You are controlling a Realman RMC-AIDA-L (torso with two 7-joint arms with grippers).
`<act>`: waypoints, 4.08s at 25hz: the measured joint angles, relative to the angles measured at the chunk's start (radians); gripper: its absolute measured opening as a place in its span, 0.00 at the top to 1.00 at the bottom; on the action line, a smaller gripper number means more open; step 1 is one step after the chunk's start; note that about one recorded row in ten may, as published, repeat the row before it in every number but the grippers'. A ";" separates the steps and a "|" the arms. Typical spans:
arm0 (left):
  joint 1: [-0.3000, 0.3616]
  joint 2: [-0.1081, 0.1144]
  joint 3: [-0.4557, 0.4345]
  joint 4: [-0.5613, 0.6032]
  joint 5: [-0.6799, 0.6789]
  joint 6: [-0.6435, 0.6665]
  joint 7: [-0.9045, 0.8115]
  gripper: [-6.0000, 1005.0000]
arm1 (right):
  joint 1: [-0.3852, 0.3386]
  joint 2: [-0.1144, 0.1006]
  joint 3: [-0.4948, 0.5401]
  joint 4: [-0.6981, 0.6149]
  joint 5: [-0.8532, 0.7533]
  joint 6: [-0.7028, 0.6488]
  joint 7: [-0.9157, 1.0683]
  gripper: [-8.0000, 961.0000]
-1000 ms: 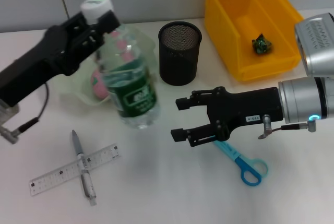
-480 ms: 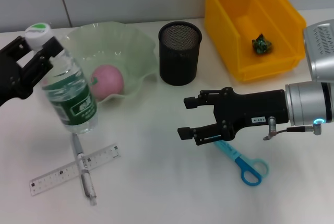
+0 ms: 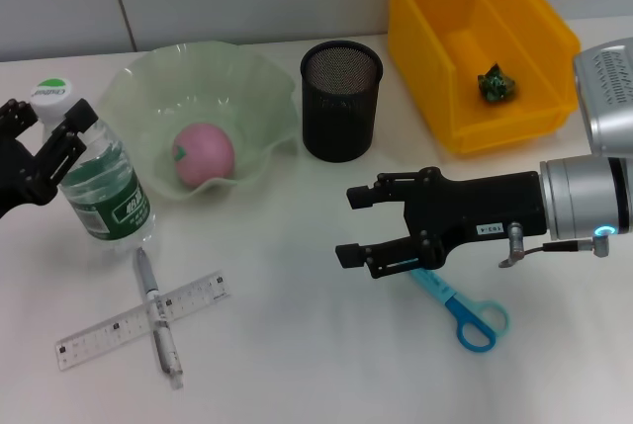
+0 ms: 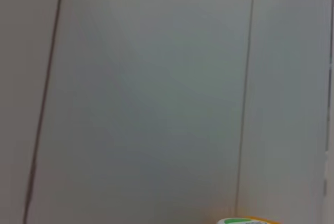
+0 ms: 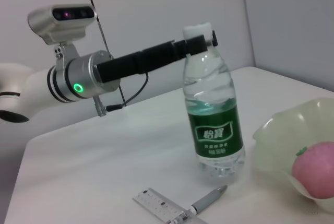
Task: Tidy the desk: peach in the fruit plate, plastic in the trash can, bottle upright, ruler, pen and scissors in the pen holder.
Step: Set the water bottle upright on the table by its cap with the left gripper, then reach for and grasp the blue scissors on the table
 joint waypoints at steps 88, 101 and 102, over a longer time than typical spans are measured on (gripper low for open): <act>0.063 -0.003 0.243 0.628 0.458 0.262 -0.645 0.14 | 0.020 -0.004 -0.133 -0.514 -0.238 -0.122 0.709 0.15; 0.044 -0.004 0.409 0.644 0.510 0.094 -0.587 0.14 | 0.285 0.000 -0.288 -0.509 -0.743 -0.204 1.355 0.15; 0.044 -0.004 0.409 0.644 0.510 0.094 -0.587 0.14 | 0.301 0.000 -0.302 -0.489 -0.758 -0.206 1.378 0.15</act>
